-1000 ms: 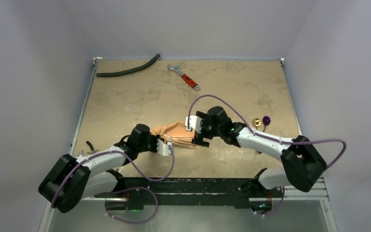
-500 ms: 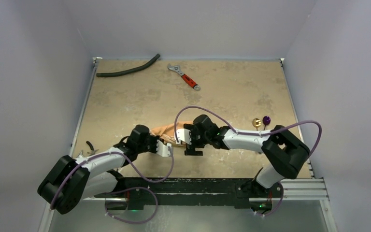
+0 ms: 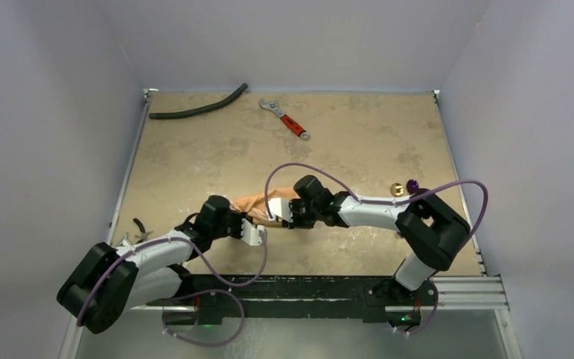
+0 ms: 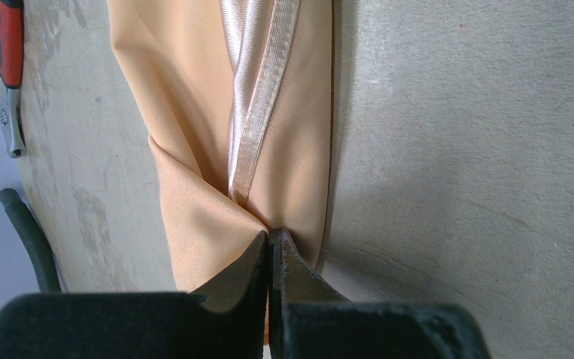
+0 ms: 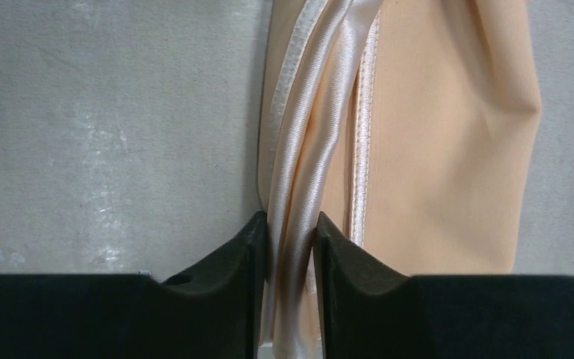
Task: Fold the napkin into a case and place the utensils inside
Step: Fold the 2/3-rectangle-folded napkin at the center of the board.
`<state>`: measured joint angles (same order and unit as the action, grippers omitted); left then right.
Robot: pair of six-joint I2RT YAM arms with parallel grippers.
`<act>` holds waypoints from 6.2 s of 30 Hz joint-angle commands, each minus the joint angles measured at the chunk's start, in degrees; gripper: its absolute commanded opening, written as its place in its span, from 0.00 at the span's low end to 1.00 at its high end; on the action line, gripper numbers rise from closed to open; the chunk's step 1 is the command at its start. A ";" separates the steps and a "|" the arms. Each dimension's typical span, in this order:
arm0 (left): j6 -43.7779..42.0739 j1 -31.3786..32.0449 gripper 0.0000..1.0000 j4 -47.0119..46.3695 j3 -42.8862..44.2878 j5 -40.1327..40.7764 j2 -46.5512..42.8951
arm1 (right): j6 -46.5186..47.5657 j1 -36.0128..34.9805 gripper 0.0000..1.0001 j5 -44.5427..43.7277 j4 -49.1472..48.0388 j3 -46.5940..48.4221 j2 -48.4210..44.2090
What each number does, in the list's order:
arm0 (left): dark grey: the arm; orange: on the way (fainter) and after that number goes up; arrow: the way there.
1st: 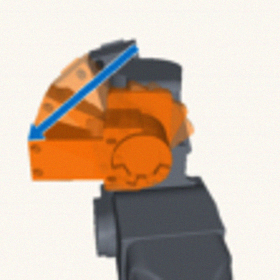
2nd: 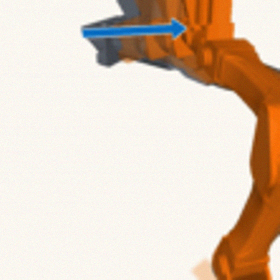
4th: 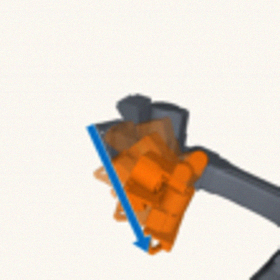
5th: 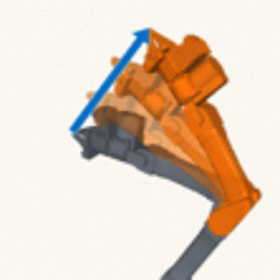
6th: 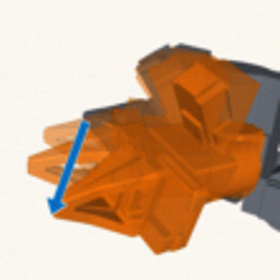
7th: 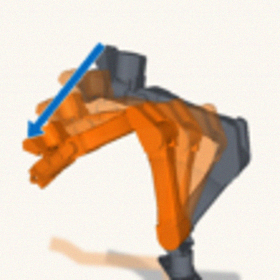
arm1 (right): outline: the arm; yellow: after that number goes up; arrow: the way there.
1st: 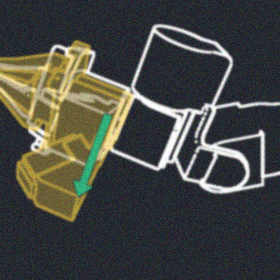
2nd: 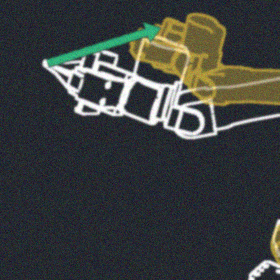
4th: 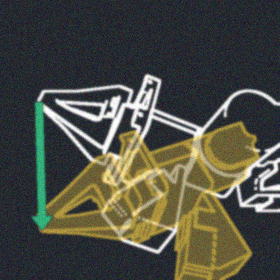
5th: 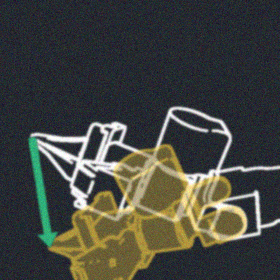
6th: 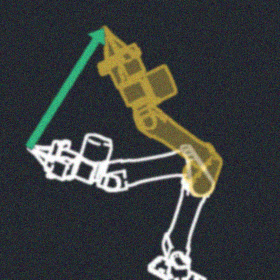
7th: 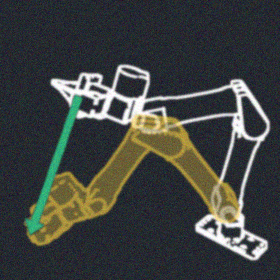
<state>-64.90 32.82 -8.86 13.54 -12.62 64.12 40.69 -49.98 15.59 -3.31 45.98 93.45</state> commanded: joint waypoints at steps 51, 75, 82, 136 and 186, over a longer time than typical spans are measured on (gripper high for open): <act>-3.63 0.50 0.33 12.30 13.59 -9.91 3.43 | -1.23 3.10 0.00 16.84 21.50 14.93 5.18; -13.60 -0.38 0.09 8.72 10.47 -8.35 10.82 | 7.37 9.33 0.00 34.82 38.25 27.51 14.94; -12.92 -0.59 0.12 7.92 9.24 -8.51 7.78 | 8.08 9.50 0.01 40.64 39.78 27.16 16.52; -25.43 -0.44 0.11 0.51 10.70 -21.52 19.84 | 4.78 10.12 0.00 43.98 38.16 27.02 19.29; -42.25 -0.34 0.02 24.49 11.31 -26.87 14.57 | -0.02 11.44 0.00 38.39 38.50 30.36 25.77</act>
<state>-107.26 32.05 9.89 26.63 -37.56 78.24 41.98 -38.50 54.02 35.20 76.88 117.25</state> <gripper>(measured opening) 0.026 0.012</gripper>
